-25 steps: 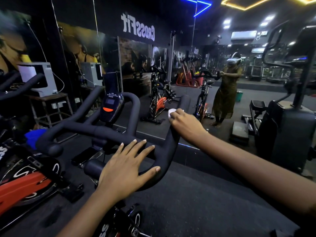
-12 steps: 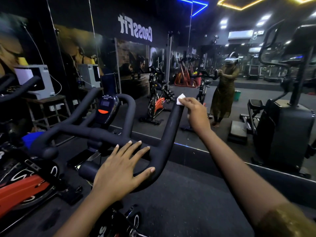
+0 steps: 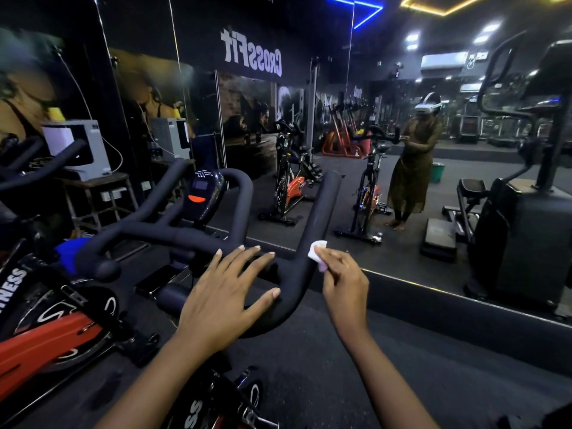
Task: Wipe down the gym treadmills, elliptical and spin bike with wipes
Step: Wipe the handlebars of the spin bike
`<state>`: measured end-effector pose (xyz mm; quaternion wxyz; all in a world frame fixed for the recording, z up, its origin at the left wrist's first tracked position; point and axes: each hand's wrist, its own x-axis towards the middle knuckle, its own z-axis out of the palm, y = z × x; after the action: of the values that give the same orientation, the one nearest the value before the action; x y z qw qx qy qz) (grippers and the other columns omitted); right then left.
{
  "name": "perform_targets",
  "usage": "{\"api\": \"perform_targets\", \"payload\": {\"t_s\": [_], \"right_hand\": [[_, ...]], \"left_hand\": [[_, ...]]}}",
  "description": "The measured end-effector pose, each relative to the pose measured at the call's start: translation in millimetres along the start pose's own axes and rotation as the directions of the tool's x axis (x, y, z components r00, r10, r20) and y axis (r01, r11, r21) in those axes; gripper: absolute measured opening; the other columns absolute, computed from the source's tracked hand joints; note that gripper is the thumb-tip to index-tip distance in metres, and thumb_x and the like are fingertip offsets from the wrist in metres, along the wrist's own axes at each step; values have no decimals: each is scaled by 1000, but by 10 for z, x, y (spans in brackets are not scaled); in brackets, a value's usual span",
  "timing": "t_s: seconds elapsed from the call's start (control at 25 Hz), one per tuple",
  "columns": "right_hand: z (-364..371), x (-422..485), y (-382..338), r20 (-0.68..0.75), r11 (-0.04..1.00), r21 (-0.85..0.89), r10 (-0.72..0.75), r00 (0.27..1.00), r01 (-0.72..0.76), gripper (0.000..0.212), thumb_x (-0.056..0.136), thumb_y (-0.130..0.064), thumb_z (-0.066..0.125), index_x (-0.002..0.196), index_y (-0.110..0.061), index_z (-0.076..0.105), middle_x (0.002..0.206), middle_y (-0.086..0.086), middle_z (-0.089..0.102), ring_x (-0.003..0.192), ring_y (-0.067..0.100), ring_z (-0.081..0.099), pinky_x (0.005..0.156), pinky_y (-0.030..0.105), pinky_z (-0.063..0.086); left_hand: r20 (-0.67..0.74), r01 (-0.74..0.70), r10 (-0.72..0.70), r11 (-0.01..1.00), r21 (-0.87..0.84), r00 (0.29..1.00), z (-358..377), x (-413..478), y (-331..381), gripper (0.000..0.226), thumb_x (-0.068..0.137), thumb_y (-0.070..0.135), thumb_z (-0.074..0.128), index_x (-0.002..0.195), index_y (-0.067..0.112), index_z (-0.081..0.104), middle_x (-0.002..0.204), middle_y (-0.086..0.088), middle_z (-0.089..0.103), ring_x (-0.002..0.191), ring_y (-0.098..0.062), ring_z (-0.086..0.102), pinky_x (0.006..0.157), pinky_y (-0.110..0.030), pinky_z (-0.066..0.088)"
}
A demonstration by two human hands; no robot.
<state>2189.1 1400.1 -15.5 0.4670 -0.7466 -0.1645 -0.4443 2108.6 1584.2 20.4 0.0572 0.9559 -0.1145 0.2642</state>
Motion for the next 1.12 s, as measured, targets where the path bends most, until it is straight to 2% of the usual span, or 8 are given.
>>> {"api": "perform_targets", "payload": {"t_s": [0.16,0.32,0.4,0.48,0.6,0.8,0.92,1.12], "right_hand": [[21,185,-304,86,977,53,-210,974,206,43,68,12,55,103,-8,71,99,5,67,94,4,56,87,1,37],[547,616,-725,325,903,181,-428,843,389,39,70,6,52,100,-7,72,98,10,68,89,19,63,81,24,48],[895,859,-870,522,858,199,-501,690,473,34,72,4,54,99,-5,72,99,13,68,90,29,65,78,35,53],[1227,1007,-986,729,789,193,-514,452,584,26,76,-4,58,98,-4,71,104,12,68,99,30,62,80,41,50],[1566,960,-1024,846,644,241,-506,169,726,24,84,-12,56,104,-6,68,113,8,65,109,26,57,88,40,44],[1390,917,-798,799,607,308,-583,147,732,27,86,-12,53,109,-9,68,108,10,65,102,28,60,85,37,48],[1069,904,-651,680,510,409,-724,121,757,29,82,-14,49,96,-6,73,93,11,69,84,28,66,73,32,53],[581,893,-523,685,418,419,-728,21,806,36,81,-18,39,90,-8,73,89,7,70,75,24,67,61,27,55]], "left_hand": [[-97,167,-168,986,-22,981,-87,-49,-357,75,81,67,23,140,25,43,144,1,43,138,-21,33,115,-42,15],[1,467,-471,876,-122,882,-118,-10,-629,84,79,75,28,145,23,35,151,-6,32,143,-24,21,118,-45,12],[15,490,-492,863,-123,871,-71,-11,-604,81,81,73,29,146,25,33,152,-4,31,143,-22,20,118,-42,10],[-14,493,-497,863,-114,867,-67,-21,-579,76,83,68,29,146,26,32,151,-2,31,143,-19,20,117,-40,9],[-9,519,-522,848,-107,853,-85,-14,-586,82,76,68,23,147,26,30,151,-1,32,141,-18,22,116,-39,10],[-34,500,-505,860,-103,862,-72,-36,-584,65,89,62,35,144,28,34,148,2,35,141,-17,23,116,-37,10],[-18,483,-490,864,-144,871,-75,-41,-583,65,88,63,34,143,30,34,147,6,36,141,-15,22,117,-37,10],[-84,336,-334,942,0,939,-151,-95,-526,88,74,79,7,135,32,49,145,6,43,143,-17,20,116,-42,-1]]}}
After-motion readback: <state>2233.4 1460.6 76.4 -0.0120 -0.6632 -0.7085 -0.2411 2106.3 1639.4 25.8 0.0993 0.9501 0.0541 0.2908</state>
